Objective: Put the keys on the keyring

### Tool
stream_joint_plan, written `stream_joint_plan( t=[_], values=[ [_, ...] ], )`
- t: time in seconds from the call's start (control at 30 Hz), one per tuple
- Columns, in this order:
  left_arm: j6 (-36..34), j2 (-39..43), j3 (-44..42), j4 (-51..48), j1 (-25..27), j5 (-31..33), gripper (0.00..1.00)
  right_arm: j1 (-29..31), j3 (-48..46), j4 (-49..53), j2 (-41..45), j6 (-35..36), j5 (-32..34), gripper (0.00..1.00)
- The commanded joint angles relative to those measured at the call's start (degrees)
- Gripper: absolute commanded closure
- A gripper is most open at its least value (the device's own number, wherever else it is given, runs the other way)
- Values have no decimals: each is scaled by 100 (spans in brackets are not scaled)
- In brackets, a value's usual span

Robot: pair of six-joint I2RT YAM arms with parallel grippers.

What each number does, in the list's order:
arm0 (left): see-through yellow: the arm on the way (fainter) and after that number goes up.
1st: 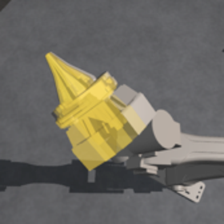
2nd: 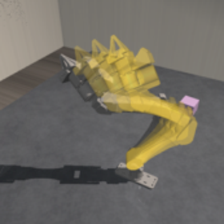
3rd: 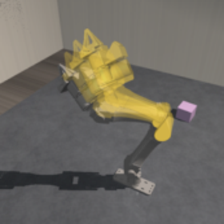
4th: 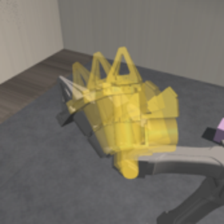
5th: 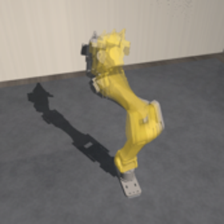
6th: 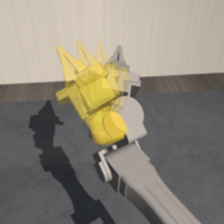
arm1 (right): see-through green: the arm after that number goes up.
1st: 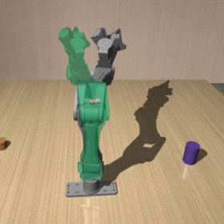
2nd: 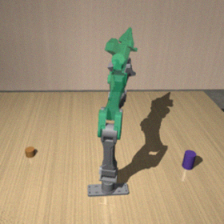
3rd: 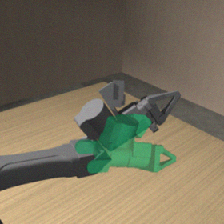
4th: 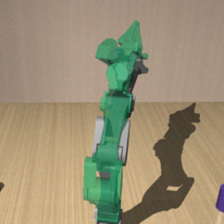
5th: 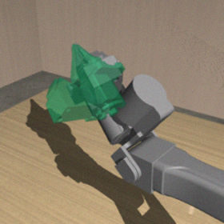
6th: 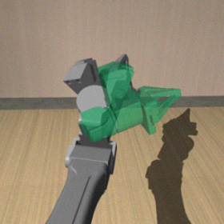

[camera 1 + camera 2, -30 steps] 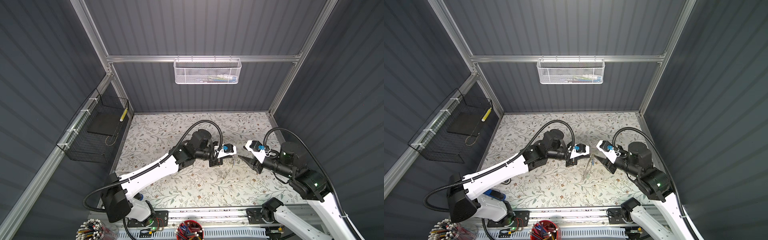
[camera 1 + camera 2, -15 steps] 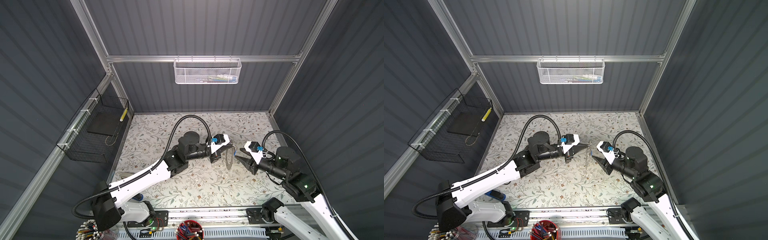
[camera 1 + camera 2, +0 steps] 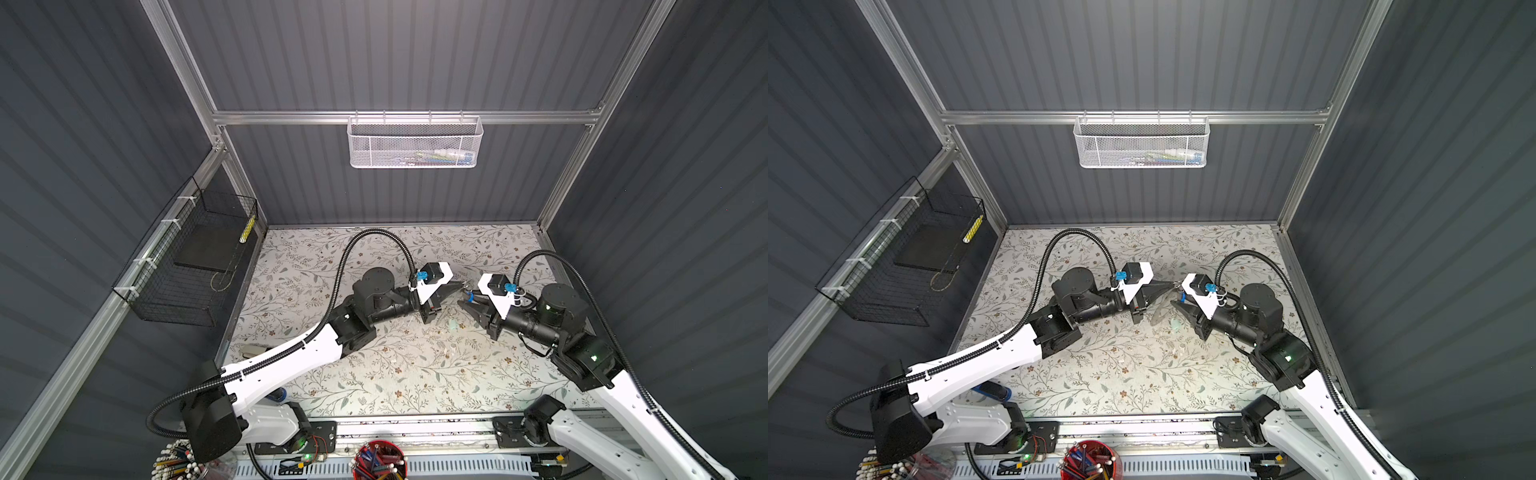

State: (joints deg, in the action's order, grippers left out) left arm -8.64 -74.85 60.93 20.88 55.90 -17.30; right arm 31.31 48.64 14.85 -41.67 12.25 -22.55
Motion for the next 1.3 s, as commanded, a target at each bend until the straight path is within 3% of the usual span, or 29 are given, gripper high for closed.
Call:
stream_joint_plan(
  t=[0.0,0.27,0.53,0.77,1.27],
  values=[
    [177,204,-36,467,-18,75,100,92,110,-233,25,-22,189,80],
    [214,216,-50,607,-9,121,100,282,180,68,-35,295,256,100],
    [166,225,-74,721,-15,42,100,310,307,445,-159,468,108,100],
    [-173,317,-10,204,-16,-296,100,302,336,369,72,401,267,100],
    [-635,565,-12,-293,-16,-335,100,276,443,647,244,502,243,100]
  ],
)
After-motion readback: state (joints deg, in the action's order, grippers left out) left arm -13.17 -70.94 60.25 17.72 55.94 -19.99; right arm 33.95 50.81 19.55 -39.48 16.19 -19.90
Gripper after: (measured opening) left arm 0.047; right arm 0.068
